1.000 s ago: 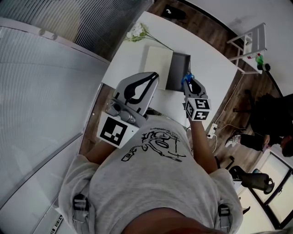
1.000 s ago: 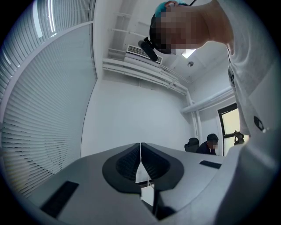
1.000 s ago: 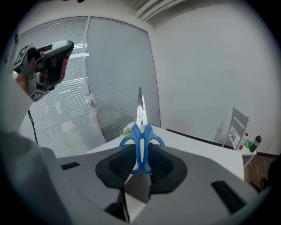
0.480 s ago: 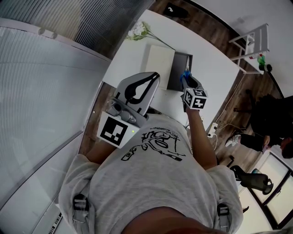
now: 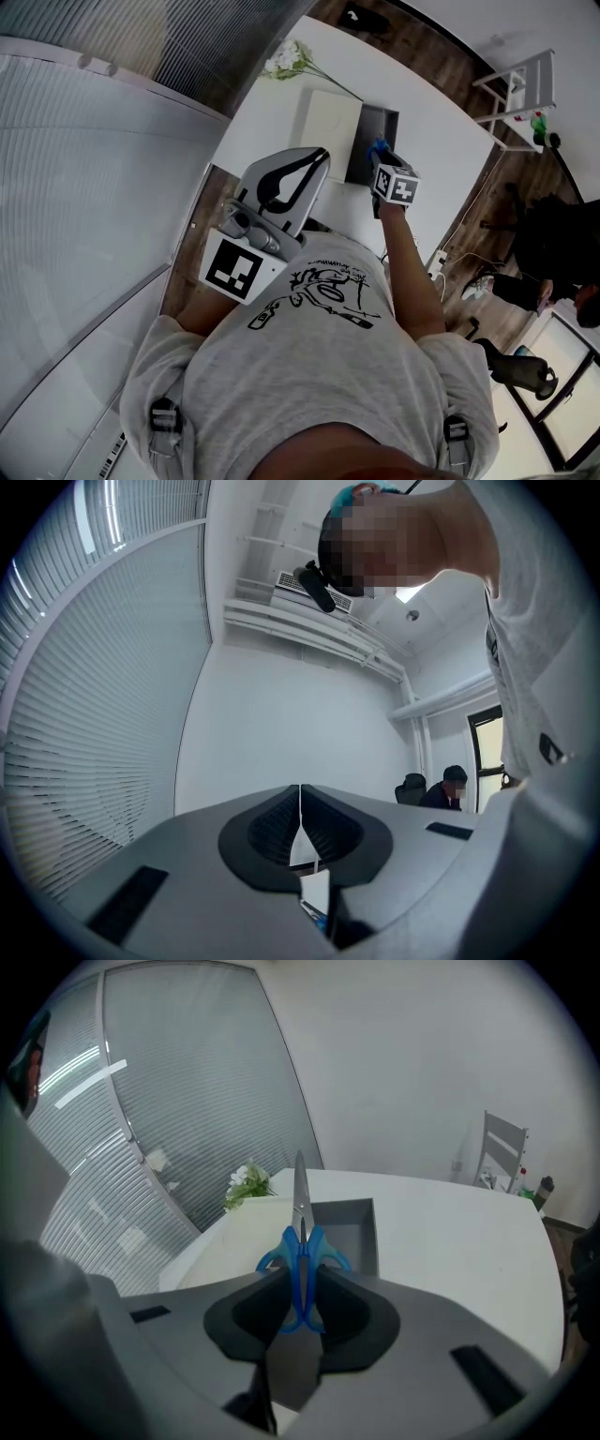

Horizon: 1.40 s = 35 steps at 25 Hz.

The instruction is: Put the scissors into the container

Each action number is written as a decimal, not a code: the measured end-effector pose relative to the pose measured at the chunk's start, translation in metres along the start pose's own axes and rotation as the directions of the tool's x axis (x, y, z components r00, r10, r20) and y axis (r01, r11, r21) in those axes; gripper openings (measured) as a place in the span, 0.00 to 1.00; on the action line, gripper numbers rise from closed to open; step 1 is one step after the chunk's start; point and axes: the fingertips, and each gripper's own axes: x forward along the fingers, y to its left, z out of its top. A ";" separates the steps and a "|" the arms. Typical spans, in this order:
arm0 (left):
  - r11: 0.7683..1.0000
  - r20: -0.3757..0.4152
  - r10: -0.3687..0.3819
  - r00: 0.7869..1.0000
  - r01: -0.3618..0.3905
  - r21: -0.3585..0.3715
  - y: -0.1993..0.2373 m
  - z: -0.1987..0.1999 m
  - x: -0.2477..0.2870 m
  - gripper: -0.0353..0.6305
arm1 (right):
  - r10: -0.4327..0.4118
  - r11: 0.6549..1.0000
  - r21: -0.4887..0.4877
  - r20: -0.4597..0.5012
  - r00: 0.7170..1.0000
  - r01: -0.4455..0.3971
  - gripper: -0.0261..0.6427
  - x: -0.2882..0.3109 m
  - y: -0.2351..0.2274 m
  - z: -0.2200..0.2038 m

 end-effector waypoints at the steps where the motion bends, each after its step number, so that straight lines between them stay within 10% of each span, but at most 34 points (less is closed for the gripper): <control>1: 1.000 0.000 0.001 1.000 -0.001 -0.001 0.001 -0.001 0.000 0.09 | -0.006 1.000 0.004 -0.008 1.000 0.006 0.17 0.002 -0.001 0.000; 35: 0.999 -0.036 0.048 0.998 -0.049 -0.018 0.022 -0.011 -0.017 0.09 | -0.017 0.975 0.207 -0.300 0.954 0.083 0.18 0.072 -0.004 -0.046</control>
